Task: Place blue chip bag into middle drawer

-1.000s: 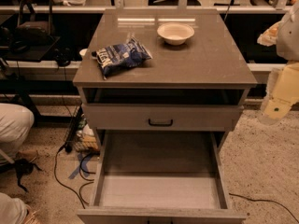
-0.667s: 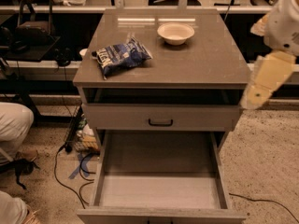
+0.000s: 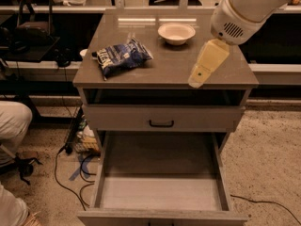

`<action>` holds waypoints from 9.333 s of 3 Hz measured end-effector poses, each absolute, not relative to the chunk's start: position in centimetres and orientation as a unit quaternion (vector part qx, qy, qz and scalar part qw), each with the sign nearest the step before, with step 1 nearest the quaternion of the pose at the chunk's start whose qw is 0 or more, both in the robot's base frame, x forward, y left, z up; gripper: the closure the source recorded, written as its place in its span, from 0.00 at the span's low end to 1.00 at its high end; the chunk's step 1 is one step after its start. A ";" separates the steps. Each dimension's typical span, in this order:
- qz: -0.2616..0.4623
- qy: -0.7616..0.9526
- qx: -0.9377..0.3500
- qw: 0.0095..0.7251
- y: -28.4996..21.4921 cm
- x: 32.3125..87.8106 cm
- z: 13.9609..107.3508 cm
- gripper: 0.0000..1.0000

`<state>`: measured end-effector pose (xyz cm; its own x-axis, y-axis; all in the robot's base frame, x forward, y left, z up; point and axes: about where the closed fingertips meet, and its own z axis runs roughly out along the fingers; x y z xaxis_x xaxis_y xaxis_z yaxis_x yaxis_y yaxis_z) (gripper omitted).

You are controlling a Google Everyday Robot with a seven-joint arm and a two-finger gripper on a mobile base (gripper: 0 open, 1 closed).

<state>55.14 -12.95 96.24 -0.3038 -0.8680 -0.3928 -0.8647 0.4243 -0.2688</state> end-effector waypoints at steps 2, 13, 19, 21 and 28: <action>0.013 0.797 -0.541 0.269 -9.9 57.1 95.8 0.00; 0.077 0.848 -0.452 0.264 1.4 74.2 82.4 0.64; -0.008 0.939 -0.289 0.187 -20.7 59.6 84.2 1.00; 0.010 0.972 -0.203 0.118 -29.0 50.3 81.0 1.00; 0.235 0.950 -0.199 -0.049 -17.9 41.2 58.8 1.00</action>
Offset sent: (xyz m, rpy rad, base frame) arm 0.0567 0.0841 -0.0108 0.1399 -0.0716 0.0727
